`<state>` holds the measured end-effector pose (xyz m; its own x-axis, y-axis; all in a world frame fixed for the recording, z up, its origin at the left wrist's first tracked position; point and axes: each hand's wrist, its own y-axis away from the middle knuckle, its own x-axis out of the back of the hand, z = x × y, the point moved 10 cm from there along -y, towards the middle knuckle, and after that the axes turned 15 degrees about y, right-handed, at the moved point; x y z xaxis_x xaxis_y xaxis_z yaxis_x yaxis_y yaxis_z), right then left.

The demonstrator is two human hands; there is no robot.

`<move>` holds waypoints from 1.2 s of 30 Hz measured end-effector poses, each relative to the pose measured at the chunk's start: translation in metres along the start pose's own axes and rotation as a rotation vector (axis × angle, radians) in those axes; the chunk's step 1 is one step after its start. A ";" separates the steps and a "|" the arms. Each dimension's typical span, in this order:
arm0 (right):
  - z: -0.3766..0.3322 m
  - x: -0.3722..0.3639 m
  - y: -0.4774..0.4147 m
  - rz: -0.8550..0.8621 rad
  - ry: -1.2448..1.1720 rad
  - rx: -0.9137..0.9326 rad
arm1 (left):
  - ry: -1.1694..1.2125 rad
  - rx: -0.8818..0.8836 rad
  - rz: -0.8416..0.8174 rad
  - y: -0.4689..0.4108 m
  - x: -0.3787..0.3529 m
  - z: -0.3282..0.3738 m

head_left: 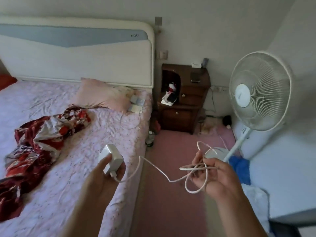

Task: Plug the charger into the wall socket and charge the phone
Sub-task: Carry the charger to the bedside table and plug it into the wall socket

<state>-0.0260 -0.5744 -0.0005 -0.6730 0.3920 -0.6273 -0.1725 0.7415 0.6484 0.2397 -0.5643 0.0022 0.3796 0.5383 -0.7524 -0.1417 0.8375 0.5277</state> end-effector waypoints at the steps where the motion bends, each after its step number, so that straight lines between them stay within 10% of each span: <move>1: -0.008 0.002 0.000 -0.009 -0.013 0.009 | -0.001 0.007 0.008 -0.008 -0.006 -0.006; 36: -0.159 -0.060 -0.158 0.267 -0.071 0.279 | -0.087 0.286 -0.136 -0.242 -0.203 -0.033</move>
<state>-0.0730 -0.8019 0.0029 -0.6145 0.6205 -0.4872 0.2107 0.7242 0.6566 0.1662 -0.8735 0.0143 0.4561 0.4033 -0.7933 0.1734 0.8340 0.5237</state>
